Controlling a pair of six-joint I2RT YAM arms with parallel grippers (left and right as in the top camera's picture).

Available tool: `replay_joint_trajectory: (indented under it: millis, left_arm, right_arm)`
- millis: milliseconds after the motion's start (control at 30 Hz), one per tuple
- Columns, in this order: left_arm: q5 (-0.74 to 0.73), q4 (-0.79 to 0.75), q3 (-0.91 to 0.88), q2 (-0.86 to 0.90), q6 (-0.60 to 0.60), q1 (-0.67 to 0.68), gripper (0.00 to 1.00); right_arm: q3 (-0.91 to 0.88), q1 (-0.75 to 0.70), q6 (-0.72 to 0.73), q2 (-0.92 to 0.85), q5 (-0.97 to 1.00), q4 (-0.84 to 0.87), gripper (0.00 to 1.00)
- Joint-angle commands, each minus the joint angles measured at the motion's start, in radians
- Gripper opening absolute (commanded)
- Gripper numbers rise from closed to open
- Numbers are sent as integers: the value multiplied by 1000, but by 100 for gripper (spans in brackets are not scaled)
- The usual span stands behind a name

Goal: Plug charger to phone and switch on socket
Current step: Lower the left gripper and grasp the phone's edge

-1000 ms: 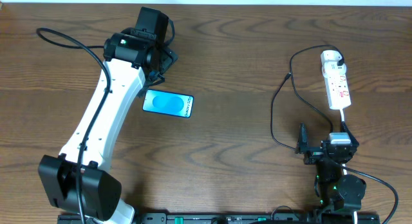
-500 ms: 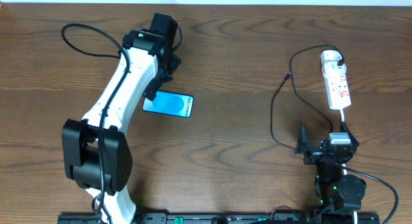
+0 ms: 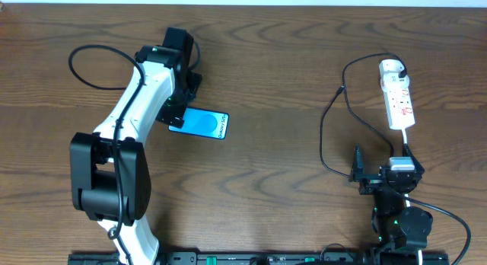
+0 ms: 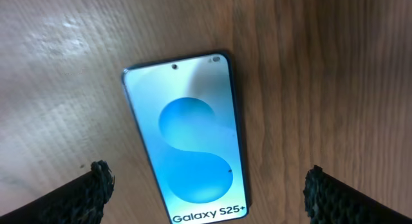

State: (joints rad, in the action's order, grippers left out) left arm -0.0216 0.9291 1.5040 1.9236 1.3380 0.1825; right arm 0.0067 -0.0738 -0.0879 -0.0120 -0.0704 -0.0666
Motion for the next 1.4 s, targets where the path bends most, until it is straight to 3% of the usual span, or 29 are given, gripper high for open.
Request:
replay_joint_trajectory:
  millis: [0,567,1367]
  left_arm:
    - [-51,-38,-41,20,-9,0,96]
    - [-50,-106,-93,24,6,0,96]
    - [-72,-149,-93,169,6,51,96]
  right_arm:
    - [-1,-1,5,6,8,-4,99]
    - [-1,-1,5,6,8,-5,99]
    - [-1,-1,5,6,8,-4,99]
